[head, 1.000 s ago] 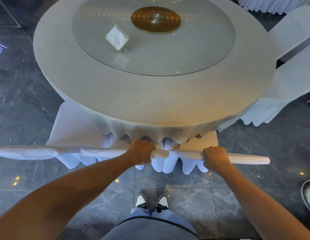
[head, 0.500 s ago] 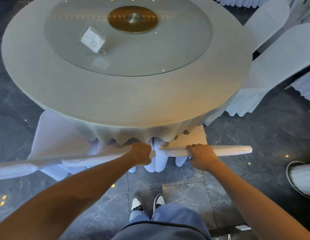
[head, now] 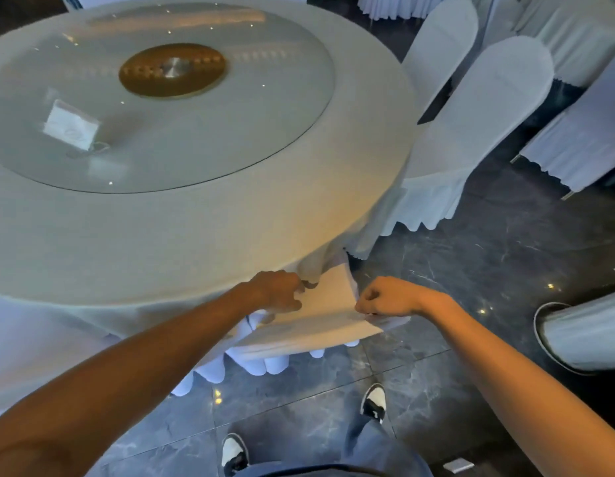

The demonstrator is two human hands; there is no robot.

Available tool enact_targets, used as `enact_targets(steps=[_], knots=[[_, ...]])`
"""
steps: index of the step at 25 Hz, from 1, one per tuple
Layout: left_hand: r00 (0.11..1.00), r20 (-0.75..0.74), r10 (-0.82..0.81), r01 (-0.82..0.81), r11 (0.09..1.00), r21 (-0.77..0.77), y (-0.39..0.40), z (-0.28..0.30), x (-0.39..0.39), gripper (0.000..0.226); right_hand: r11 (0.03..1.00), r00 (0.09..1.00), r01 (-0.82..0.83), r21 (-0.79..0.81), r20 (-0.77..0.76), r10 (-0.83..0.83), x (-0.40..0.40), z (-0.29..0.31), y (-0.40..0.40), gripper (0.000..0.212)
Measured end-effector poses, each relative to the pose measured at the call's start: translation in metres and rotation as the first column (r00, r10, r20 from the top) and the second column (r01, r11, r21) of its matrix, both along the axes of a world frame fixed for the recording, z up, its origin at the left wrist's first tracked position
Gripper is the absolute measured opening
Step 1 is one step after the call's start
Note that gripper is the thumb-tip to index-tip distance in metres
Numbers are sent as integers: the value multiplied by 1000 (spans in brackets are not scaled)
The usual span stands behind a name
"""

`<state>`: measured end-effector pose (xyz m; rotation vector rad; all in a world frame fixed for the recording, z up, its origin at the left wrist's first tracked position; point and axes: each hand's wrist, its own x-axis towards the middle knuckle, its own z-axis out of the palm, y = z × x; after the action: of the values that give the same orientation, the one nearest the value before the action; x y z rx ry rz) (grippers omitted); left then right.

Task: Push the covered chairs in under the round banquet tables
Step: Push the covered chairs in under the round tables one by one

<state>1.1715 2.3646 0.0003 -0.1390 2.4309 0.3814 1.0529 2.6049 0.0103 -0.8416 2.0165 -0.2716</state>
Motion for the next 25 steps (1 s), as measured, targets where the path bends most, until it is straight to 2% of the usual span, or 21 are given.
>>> enact_targets(steps=[2, 4, 6, 10, 12, 15, 19, 22, 25], knots=[[1000, -2, 24, -24, 999, 30, 42, -7, -49, 53, 993, 998, -57, 103, -12, 58, -54, -2, 34, 25], [998, 35, 54, -55, 998, 39, 80, -10, -92, 56, 983, 997, -63, 170, -39, 70, -104, 0, 69, 29], [996, 63, 71, -73, 997, 27, 107, -7, -131, 57, 981, 997, -51, 189, -51, 62, -147, 13, 96, 29], [995, 16, 96, -96, 995, 11, 143, -6, -219, 38, 984, 997, 34, 176, -72, -22, -233, 36, 145, 27], [996, -10, 93, -93, 996, 4, 156, -4, -264, 42, 982, 995, 68, 179, -87, -53, -271, 41, 161, 28], [988, -75, 133, -134, 991, -13, 172, 4, -332, 56, 977, 991, 67, 203, -124, -43, -333, 44, 176, 39], [965, -168, 200, -200, 980, 16, 180, -9, -443, 59, 971, 979, 17, 236, -200, 32, -430, 33, 184, 53], [959, -141, 245, -236, 969, 75, 181, -18, -541, 67, 958, 965, -42, 285, -239, 113, -532, 18, 178, 57], [947, -104, 305, -291, 948, 131, 174, -14, -642, 65, 930, 956, -65, 362, -245, 162, -644, 17, 166, 49]])
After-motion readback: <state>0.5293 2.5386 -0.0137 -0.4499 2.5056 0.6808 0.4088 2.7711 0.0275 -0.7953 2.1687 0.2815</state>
